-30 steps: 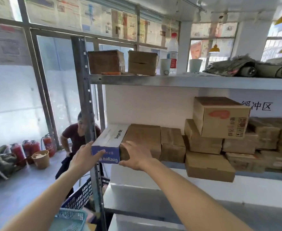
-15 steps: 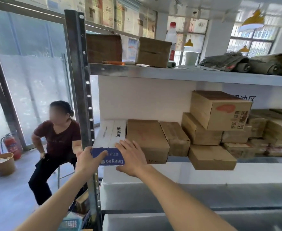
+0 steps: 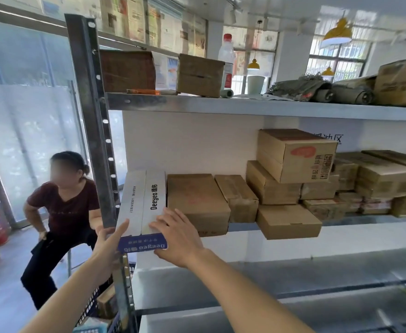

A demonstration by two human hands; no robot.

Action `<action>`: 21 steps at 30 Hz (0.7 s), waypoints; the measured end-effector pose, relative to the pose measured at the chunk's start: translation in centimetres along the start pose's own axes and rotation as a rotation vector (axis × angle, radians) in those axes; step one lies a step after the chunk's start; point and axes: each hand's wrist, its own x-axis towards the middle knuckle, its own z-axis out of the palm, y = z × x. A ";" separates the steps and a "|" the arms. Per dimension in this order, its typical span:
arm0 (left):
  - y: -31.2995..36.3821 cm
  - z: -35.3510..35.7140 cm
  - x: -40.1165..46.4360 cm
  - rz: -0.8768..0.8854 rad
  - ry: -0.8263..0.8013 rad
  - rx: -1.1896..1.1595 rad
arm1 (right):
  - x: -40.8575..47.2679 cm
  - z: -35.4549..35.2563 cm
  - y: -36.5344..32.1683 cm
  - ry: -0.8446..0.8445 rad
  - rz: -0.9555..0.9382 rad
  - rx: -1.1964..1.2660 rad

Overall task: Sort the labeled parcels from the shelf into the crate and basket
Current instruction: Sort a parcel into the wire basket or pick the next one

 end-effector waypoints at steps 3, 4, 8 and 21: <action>-0.3 0.0 -0.9 0.037 -0.022 -0.017 | -0.1 -0.6 0.0 -0.019 0.031 0.044; -0.5 -0.2 -1.2 0.050 -0.034 -0.022 | -0.1 -0.6 -0.1 -0.032 0.047 0.058; -0.7 -1.0 -2.5 0.088 -0.065 -0.061 | -0.6 -1.4 -1.4 -0.073 0.128 0.162; 2.6 -2.8 -9.1 0.275 -0.119 -0.063 | -2.2 -6.6 -7.5 0.089 0.393 0.662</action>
